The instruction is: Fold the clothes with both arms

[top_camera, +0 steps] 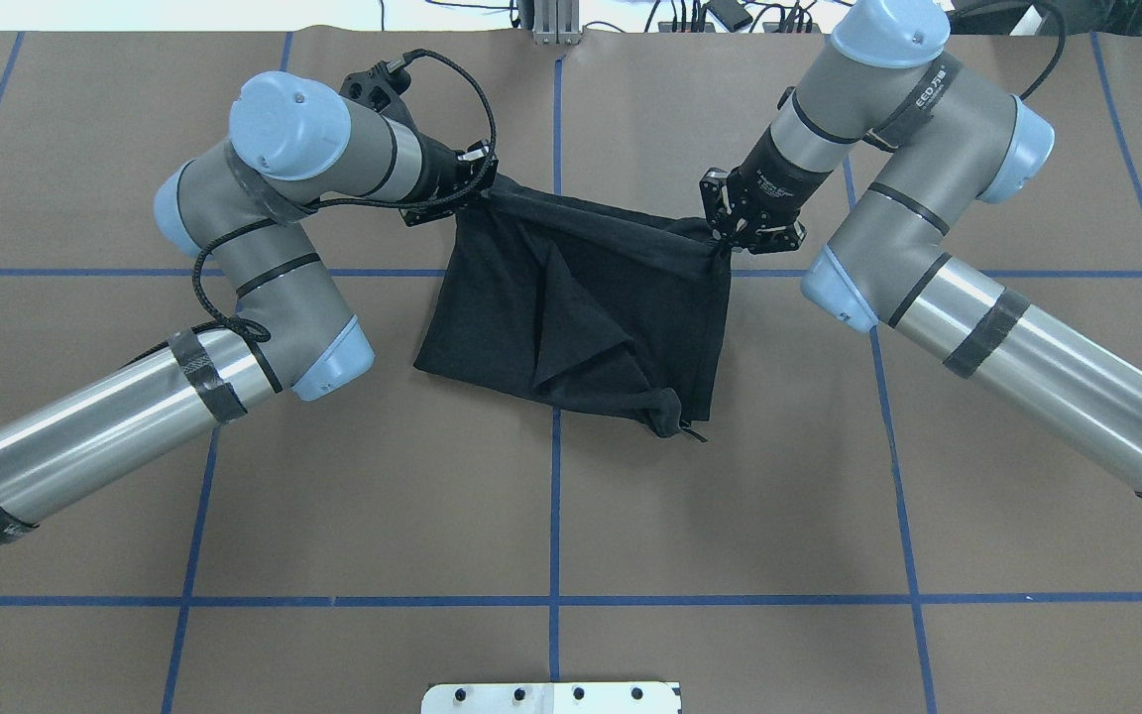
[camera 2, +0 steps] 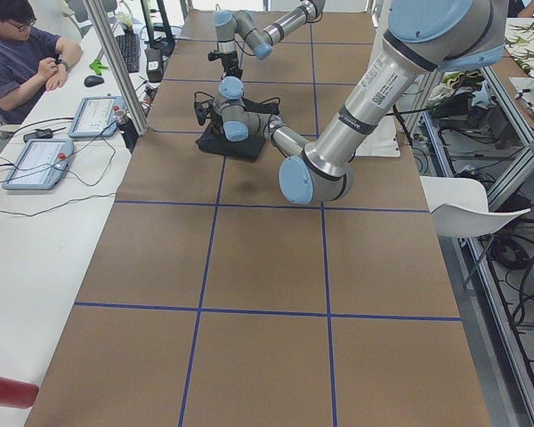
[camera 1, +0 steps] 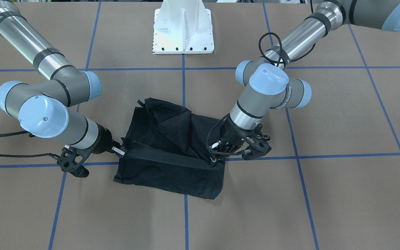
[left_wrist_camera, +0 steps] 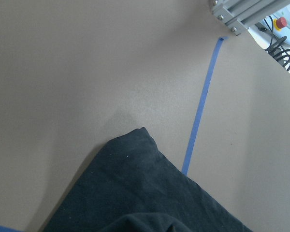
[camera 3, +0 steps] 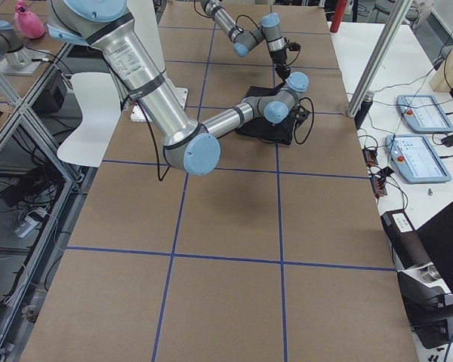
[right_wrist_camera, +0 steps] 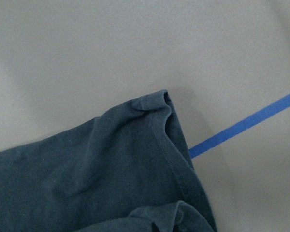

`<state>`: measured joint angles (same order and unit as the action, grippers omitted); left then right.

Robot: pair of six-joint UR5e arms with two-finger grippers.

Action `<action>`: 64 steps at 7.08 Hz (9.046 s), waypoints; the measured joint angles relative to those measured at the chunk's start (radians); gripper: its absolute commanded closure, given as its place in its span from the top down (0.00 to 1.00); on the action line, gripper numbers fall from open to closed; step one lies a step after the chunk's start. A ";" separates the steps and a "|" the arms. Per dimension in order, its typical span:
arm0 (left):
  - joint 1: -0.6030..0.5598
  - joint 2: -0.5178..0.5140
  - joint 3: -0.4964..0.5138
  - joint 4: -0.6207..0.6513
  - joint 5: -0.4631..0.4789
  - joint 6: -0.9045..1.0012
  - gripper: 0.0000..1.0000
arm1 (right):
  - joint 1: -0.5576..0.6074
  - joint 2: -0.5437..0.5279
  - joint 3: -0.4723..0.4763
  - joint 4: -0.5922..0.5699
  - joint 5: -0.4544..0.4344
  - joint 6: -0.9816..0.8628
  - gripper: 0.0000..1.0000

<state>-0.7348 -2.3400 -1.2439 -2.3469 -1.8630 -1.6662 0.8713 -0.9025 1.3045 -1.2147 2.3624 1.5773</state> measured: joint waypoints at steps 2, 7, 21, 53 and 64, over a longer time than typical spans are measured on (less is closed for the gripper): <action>-0.008 -0.012 0.047 -0.032 0.001 -0.002 0.00 | 0.000 0.003 -0.014 0.003 -0.011 0.000 0.00; -0.016 -0.076 0.099 -0.067 0.002 -0.069 1.00 | 0.005 0.006 -0.023 0.037 -0.016 0.001 0.99; -0.257 0.282 -0.382 0.205 -0.231 0.268 1.00 | -0.385 0.265 0.217 -0.410 -0.663 -0.339 0.95; -0.249 0.321 -0.411 0.210 -0.231 0.245 1.00 | -0.141 0.191 -0.017 -0.354 -0.793 -1.042 0.00; -0.239 0.249 -0.375 0.204 -0.226 0.199 1.00 | -0.055 0.120 -0.067 -0.202 -0.537 -1.031 1.00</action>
<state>-0.9741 -2.0913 -1.6192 -2.1424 -2.0893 -1.4677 0.8159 -0.7827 1.2374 -1.4165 1.8257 0.5461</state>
